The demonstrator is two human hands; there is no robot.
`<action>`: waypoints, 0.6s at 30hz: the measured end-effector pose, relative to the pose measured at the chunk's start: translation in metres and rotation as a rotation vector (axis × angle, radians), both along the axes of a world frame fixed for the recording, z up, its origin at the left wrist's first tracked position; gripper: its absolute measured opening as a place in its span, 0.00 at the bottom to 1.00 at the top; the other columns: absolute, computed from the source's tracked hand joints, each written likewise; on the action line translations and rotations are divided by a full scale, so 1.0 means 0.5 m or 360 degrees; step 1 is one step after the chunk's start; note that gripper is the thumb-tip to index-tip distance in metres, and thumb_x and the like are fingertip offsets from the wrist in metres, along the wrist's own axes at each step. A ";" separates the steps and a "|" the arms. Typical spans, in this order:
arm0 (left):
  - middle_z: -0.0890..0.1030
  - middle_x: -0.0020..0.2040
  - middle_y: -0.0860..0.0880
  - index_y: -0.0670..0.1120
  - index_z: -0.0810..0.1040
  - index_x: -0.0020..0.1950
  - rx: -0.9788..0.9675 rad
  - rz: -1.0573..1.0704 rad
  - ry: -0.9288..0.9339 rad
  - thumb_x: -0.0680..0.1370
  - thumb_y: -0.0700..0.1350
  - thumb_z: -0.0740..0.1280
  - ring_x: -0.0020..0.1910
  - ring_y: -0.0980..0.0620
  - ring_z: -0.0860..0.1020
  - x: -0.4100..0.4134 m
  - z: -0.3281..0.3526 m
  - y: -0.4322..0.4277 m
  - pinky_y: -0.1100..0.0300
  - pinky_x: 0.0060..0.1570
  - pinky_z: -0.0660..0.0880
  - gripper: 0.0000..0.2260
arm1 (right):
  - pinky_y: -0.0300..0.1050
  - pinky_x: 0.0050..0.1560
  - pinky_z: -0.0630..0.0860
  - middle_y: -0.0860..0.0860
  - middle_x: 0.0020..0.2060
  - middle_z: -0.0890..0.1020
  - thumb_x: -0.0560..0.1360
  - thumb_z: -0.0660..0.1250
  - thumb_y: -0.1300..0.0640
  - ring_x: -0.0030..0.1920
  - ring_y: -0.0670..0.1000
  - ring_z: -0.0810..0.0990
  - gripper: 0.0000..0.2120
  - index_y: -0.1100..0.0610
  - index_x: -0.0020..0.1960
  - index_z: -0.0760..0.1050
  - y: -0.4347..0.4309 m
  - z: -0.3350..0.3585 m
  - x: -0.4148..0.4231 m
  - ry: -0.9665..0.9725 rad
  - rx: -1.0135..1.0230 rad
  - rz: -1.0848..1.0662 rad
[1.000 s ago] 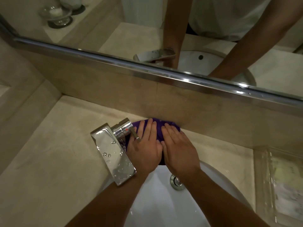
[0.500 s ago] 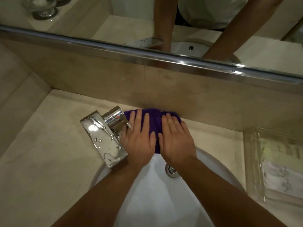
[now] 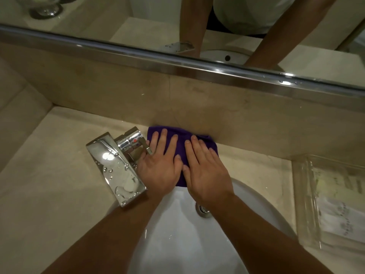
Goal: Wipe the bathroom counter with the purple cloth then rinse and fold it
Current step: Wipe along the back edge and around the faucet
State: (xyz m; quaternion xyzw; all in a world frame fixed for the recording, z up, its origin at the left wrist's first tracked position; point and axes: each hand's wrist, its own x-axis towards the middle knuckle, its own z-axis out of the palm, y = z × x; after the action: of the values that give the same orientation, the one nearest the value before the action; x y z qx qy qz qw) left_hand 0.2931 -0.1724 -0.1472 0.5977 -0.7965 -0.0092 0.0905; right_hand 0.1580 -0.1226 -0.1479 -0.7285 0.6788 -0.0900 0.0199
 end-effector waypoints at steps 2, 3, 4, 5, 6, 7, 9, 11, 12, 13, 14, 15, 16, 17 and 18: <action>0.68 0.75 0.41 0.45 0.70 0.74 0.0027 -0.0041 -0.0051 0.78 0.52 0.49 0.74 0.41 0.66 0.000 0.005 -0.001 0.42 0.69 0.67 0.27 | 0.54 0.74 0.63 0.57 0.77 0.64 0.82 0.50 0.47 0.76 0.56 0.64 0.28 0.59 0.79 0.61 0.005 0.001 -0.005 0.0006 -0.0015 -0.0006; 0.67 0.75 0.41 0.45 0.69 0.75 0.0039 -0.0061 -0.0062 0.78 0.52 0.48 0.75 0.41 0.65 0.000 0.007 -0.001 0.42 0.71 0.65 0.28 | 0.54 0.74 0.63 0.57 0.77 0.64 0.82 0.50 0.46 0.76 0.56 0.64 0.28 0.59 0.78 0.61 0.007 0.002 -0.008 0.0007 -0.0016 -0.0006; 0.66 0.76 0.41 0.45 0.68 0.75 0.0046 -0.0081 -0.0068 0.78 0.53 0.48 0.75 0.41 0.64 0.000 0.008 -0.001 0.42 0.72 0.64 0.28 | 0.54 0.75 0.63 0.57 0.77 0.63 0.82 0.50 0.46 0.77 0.56 0.64 0.29 0.59 0.79 0.61 0.009 0.002 -0.011 0.0009 -0.0008 -0.0008; 0.66 0.76 0.41 0.45 0.67 0.75 0.0044 -0.0103 -0.0075 0.79 0.53 0.48 0.76 0.41 0.63 -0.001 0.008 0.000 0.43 0.73 0.62 0.28 | 0.54 0.75 0.63 0.57 0.77 0.63 0.82 0.49 0.46 0.77 0.56 0.63 0.29 0.59 0.79 0.60 0.012 0.002 -0.015 0.0014 0.0005 -0.0015; 0.66 0.76 0.40 0.45 0.67 0.75 0.0036 -0.0129 -0.0088 0.79 0.53 0.48 0.75 0.41 0.64 -0.004 0.007 0.001 0.43 0.73 0.62 0.27 | 0.54 0.75 0.63 0.57 0.78 0.63 0.82 0.49 0.46 0.77 0.56 0.63 0.29 0.59 0.79 0.60 0.015 0.002 -0.018 0.0024 0.0017 -0.0025; 0.67 0.75 0.40 0.45 0.67 0.75 0.0023 -0.0156 -0.0105 0.79 0.53 0.49 0.75 0.40 0.64 -0.008 0.007 0.003 0.43 0.73 0.61 0.27 | 0.54 0.75 0.63 0.57 0.78 0.62 0.82 0.49 0.46 0.77 0.56 0.63 0.29 0.59 0.79 0.60 0.019 0.001 -0.023 0.0038 0.0025 -0.0039; 0.67 0.75 0.40 0.45 0.67 0.75 0.0005 -0.0192 -0.0125 0.80 0.53 0.49 0.75 0.40 0.64 -0.018 0.004 0.010 0.43 0.74 0.61 0.26 | 0.53 0.75 0.63 0.57 0.78 0.63 0.82 0.49 0.45 0.77 0.56 0.63 0.29 0.58 0.79 0.60 0.026 0.002 -0.035 0.0070 0.0044 -0.0057; 0.65 0.76 0.40 0.45 0.65 0.76 0.0016 -0.0202 -0.0139 0.80 0.53 0.48 0.76 0.41 0.62 -0.030 0.003 0.015 0.43 0.74 0.59 0.26 | 0.53 0.74 0.63 0.57 0.77 0.63 0.82 0.48 0.45 0.76 0.56 0.64 0.29 0.58 0.79 0.60 0.032 0.004 -0.051 0.0111 0.0068 -0.0054; 0.65 0.76 0.40 0.46 0.65 0.77 0.0024 -0.0202 -0.0141 0.80 0.53 0.48 0.76 0.41 0.61 -0.037 0.002 0.018 0.43 0.75 0.59 0.27 | 0.53 0.74 0.64 0.57 0.77 0.63 0.82 0.48 0.45 0.76 0.55 0.64 0.29 0.58 0.79 0.60 0.035 0.005 -0.058 0.0127 0.0077 -0.0053; 0.64 0.77 0.40 0.46 0.64 0.77 0.0031 -0.0203 -0.0142 0.80 0.53 0.48 0.77 0.41 0.61 -0.043 0.002 0.021 0.43 0.75 0.58 0.27 | 0.52 0.74 0.64 0.57 0.77 0.64 0.82 0.48 0.45 0.76 0.55 0.65 0.29 0.58 0.79 0.60 0.037 0.007 -0.065 0.0136 0.0088 -0.0056; 0.64 0.77 0.40 0.46 0.64 0.77 0.0039 -0.0204 -0.0143 0.80 0.53 0.48 0.76 0.41 0.61 -0.051 0.002 0.023 0.43 0.75 0.58 0.27 | 0.52 0.73 0.65 0.57 0.77 0.65 0.81 0.49 0.45 0.75 0.55 0.66 0.29 0.58 0.78 0.61 0.040 0.008 -0.072 0.0139 0.0097 -0.0064; 0.64 0.77 0.40 0.46 0.64 0.77 0.0047 -0.0206 -0.0142 0.80 0.54 0.48 0.76 0.40 0.61 -0.059 0.003 0.027 0.43 0.75 0.58 0.27 | 0.52 0.72 0.66 0.57 0.76 0.66 0.81 0.49 0.45 0.75 0.55 0.67 0.30 0.59 0.78 0.62 0.042 0.010 -0.079 0.0141 0.0107 -0.0074; 0.64 0.76 0.40 0.45 0.64 0.77 0.0054 -0.0211 -0.0137 0.80 0.54 0.48 0.76 0.40 0.61 -0.068 0.003 0.030 0.42 0.75 0.58 0.27 | 0.52 0.71 0.66 0.57 0.76 0.67 0.81 0.49 0.45 0.74 0.56 0.68 0.30 0.59 0.77 0.64 0.046 0.011 -0.087 0.0141 0.0112 -0.0082; 0.64 0.76 0.40 0.45 0.65 0.77 0.0059 -0.0218 -0.0132 0.80 0.54 0.48 0.76 0.40 0.61 -0.077 0.002 0.035 0.42 0.75 0.59 0.27 | 0.52 0.71 0.67 0.58 0.75 0.67 0.80 0.50 0.45 0.74 0.56 0.69 0.30 0.59 0.77 0.65 0.050 0.013 -0.095 0.0142 0.0115 -0.0088; 0.65 0.76 0.40 0.45 0.65 0.77 0.0062 -0.0229 -0.0125 0.80 0.54 0.48 0.76 0.40 0.61 -0.087 0.002 0.039 0.42 0.74 0.59 0.27 | 0.52 0.70 0.68 0.58 0.75 0.68 0.80 0.50 0.45 0.73 0.56 0.70 0.30 0.59 0.76 0.65 0.055 0.014 -0.104 0.0144 0.0116 -0.0092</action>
State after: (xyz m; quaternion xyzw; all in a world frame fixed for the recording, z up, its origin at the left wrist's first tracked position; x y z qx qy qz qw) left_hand 0.2498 -0.1527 -0.1462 0.5405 -0.8400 -0.0077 0.0465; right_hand 0.1058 -0.0952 -0.1408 -0.7106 0.7027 -0.0328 0.0131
